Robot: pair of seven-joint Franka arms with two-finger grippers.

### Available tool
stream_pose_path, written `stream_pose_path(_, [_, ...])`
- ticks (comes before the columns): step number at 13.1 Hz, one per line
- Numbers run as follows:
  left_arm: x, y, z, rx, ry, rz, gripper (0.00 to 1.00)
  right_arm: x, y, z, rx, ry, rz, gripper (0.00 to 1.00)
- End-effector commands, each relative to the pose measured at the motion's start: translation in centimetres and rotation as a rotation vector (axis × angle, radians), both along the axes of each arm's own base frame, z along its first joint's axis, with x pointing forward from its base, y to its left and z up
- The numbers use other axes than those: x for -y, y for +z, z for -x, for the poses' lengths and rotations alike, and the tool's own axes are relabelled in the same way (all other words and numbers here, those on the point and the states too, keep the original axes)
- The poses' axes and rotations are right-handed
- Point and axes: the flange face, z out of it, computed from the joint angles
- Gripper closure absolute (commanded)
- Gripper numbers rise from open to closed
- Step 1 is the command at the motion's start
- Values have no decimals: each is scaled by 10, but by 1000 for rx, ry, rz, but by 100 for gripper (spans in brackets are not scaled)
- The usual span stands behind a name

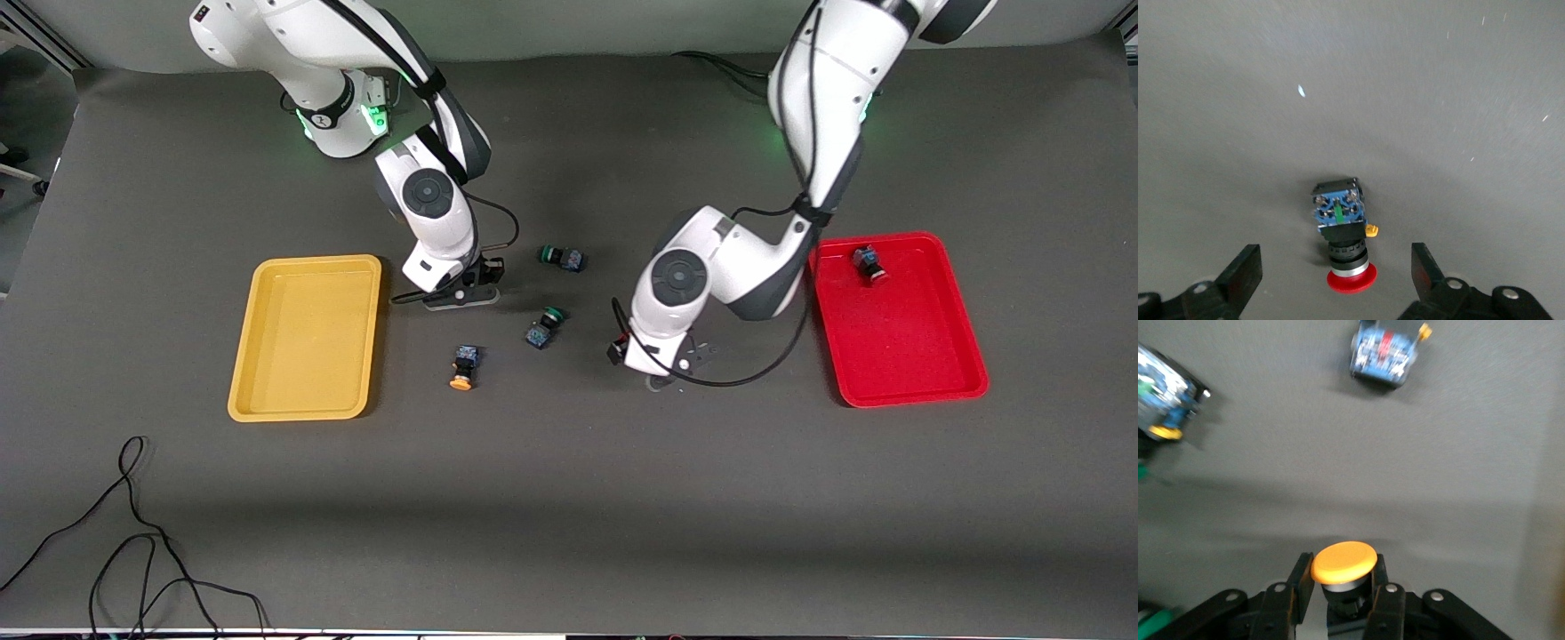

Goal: Place red and yellow buttons in trays
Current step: 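Carry the red button to the red tray while right carries orange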

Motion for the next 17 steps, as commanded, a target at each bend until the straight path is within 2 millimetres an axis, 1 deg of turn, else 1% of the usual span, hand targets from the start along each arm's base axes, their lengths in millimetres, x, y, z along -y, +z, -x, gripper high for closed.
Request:
stream_pose_path(1, [4,-19,9,39,26,-25,0,7,74,-25,-56,-68,-6,87])
stream_pose_path(2, [7,-25,14,45,46,-16,1,18,91,-41,-62,-82,-3,87])
stream_pose_path(3, [14,-31,20,44,50,-15,4,36,101,-55,-63,-114,1,87])
stream_pose_path(4, [15,-34,22,40,46,-18,18,58,108,-68,-57,-134,-2,87])
stream_pose_path(5, [14,-36,22,48,33,-27,63,92,112,-84,-47,-166,0,88])
stream_pose_path(6, [13,-35,20,52,27,-32,100,127,114,-98,-41,-178,2,88])
stream_pose_path(7, [10,-35,19,48,30,-40,100,164,115,-110,-37,-176,7,88])
stream_pose_path(8, [9,-32,17,49,27,-41,100,203,111,-120,-31,-172,18,88])
stream_pose_path(9, [5,-24,14,49,27,-48,100,235,101,-128,-22,-154,38,88])
stream_pose_path(10, [-8,-13,5,44,30,-80,100,261,86,-132,-16,-146,58,89])
stream_pose_path(11, [-16,11,-1,44,-4,-102,100,289,67,-136,-11,-148,64,89])
stream_pose_path(12, [-35,37,-10,33,-35,-124,100,301,42,-138,-23,-123,43,89])
stream_pose_path(13, [-59,66,-20,17,-65,-147,100,311,15,-141,-31,-92,7,89])
stream_pose_path(14, [-89,94,-30,4,-106,-158,100,323,-5,-140,-44,-64,-24,89])
stream_pose_path(15, [-121,115,-37,-16,-157,-169,100,332,-18,-142,-51,-40,-37,90])
stream_pose_path(16, [-151,130,-39,-38,-203,-177,100,338,-21,-144,-51,-35,-37,89])
stream_pose_path(17, [-185,141,-37,-48,-237,-178,100,340,-20,-145,-50,-34,-36,89])
